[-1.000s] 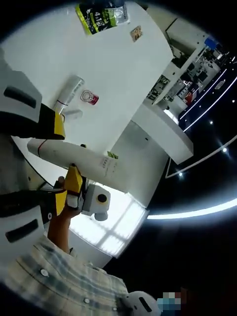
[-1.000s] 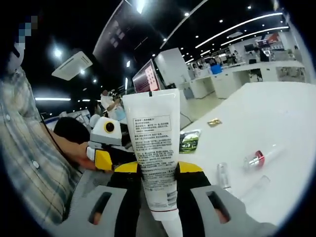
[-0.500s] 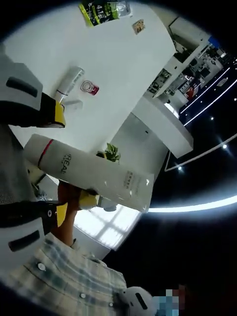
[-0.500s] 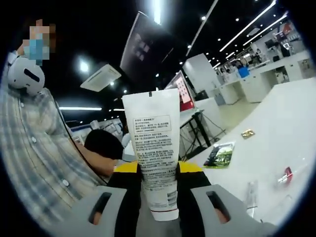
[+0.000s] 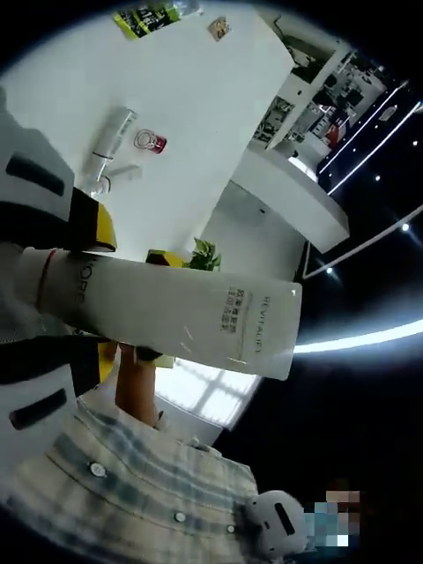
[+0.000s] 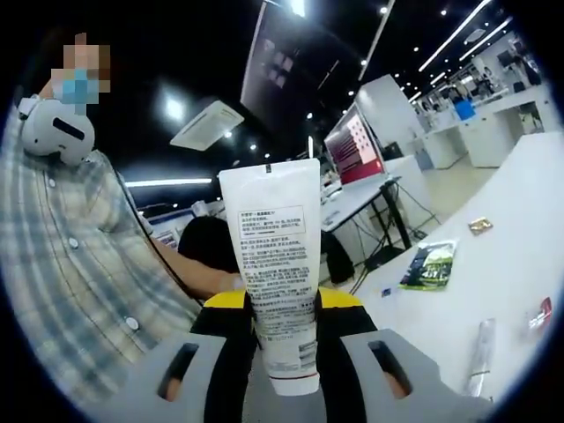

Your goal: Arrange the skincare products in the storage area until every visible bottle or jar stands upright without overlapping.

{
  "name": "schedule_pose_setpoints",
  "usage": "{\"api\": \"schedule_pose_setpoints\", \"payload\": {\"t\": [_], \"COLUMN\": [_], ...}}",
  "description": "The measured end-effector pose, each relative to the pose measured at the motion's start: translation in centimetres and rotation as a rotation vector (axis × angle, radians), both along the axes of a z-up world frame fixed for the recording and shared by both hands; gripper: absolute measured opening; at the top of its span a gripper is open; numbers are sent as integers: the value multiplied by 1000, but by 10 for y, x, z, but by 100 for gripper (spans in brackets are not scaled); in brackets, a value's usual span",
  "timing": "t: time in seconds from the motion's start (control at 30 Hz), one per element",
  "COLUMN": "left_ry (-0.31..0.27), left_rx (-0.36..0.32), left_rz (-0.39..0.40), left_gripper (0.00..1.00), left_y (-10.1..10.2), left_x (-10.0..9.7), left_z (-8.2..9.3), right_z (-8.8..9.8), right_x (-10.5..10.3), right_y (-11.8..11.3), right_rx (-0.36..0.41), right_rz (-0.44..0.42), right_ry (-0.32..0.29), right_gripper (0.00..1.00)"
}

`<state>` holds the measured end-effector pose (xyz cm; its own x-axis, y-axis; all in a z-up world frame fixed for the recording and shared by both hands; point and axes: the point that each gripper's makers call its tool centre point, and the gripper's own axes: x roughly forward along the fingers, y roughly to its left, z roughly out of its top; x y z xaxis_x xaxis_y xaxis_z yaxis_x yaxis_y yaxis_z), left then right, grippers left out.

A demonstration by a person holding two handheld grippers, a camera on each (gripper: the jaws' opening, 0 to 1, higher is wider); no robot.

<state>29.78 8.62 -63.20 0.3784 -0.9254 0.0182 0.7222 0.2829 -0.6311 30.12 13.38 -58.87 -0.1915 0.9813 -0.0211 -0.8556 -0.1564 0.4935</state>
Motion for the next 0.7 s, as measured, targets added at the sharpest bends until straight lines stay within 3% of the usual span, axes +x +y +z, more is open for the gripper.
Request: {"api": "schedule_pose_setpoints", "payload": {"t": [0.3,0.7], "left_ry": [-9,-19], "left_rx": [6,78], "left_rz": [5,97], "left_gripper": [34,30], "left_y": [3,17], "left_x": [1,13], "left_z": [1,-6], "right_z": [-1,-7], "right_x": [4,14], "right_y": [2,15], "right_rx": [-10,-44], "right_rz": [0,-38], "right_ry": [19,20], "right_gripper": [26,28]}}
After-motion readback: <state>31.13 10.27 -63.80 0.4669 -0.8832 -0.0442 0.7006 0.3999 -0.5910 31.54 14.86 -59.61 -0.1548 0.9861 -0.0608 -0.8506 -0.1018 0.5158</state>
